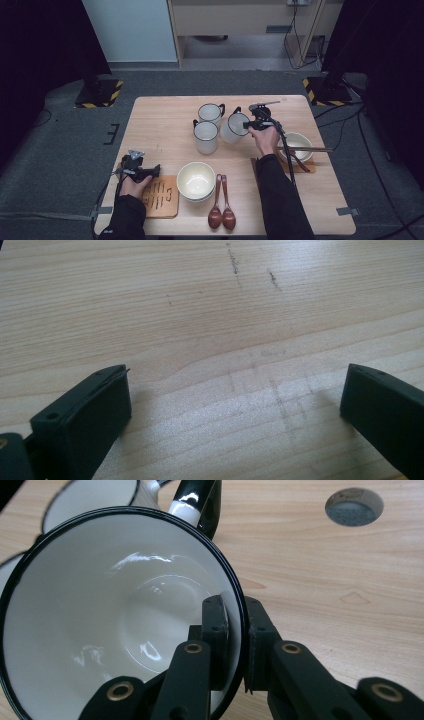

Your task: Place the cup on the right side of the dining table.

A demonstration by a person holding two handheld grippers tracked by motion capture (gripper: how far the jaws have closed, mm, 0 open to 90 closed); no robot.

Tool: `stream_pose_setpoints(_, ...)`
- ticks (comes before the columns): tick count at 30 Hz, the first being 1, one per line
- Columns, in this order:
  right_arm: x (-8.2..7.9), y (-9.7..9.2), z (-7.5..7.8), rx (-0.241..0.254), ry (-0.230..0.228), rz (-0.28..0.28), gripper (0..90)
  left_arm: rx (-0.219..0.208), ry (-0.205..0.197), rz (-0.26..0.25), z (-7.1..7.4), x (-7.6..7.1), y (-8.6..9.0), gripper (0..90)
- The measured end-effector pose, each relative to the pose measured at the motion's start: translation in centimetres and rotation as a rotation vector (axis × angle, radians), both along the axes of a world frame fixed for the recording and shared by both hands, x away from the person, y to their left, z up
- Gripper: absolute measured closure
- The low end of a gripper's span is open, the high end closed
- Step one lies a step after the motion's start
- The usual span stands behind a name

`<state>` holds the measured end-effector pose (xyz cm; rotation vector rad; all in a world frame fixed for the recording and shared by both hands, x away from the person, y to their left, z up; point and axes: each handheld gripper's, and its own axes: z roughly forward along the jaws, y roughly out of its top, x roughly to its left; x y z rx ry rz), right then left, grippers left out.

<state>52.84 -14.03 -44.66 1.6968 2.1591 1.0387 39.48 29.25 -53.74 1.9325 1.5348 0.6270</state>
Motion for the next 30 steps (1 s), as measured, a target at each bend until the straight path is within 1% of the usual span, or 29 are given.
stream_pose_setpoints(2,-0.2,-0.5,0.5,0.013,-0.013,-0.002,82.9,0.0,0.0,0.0,0.0,0.0,0.0,0.0)
stream_pose_setpoints(6,-0.4,-1.4,1.1,0.022,-0.032,-0.005,82.9,0.0,0.0,0.0,0.0,0.0,0.0,0.0)
stream_pose_setpoints(14,-0.7,-3.7,1.9,0.014,-0.049,-0.032,82.9,0.0,0.0,0.0,0.0,0.0,0.0,0.0)
stream_pose_setpoints(16,-0.7,-4.1,2.1,0.001,-0.06,-0.04,82.9,0.0,0.0,0.0,0.0,0.0,0.0,0.0)
stream_pose_setpoints(23,-0.6,-6.0,2.3,-0.003,-0.062,-0.076,82.9,0.0,0.0,0.0,0.0,0.0,0.0,0.0)
stream_pose_setpoints(25,-0.6,-6.4,2.3,-0.016,-0.063,-0.084,82.9,0.0,0.0,0.0,0.0,0.0,0.0,0.0)
stream_pose_setpoints(27,-0.6,-6.9,2.1,-0.031,-0.064,-0.095,82.9,0.0,0.0,0.0,0.0,0.0,0.0,0.0)
stream_pose_setpoints(30,-0.6,-7.6,1.7,-0.029,-0.057,-0.11,82.9,0.0,0.0,0.0,0.0,0.0,0.0,0.0)
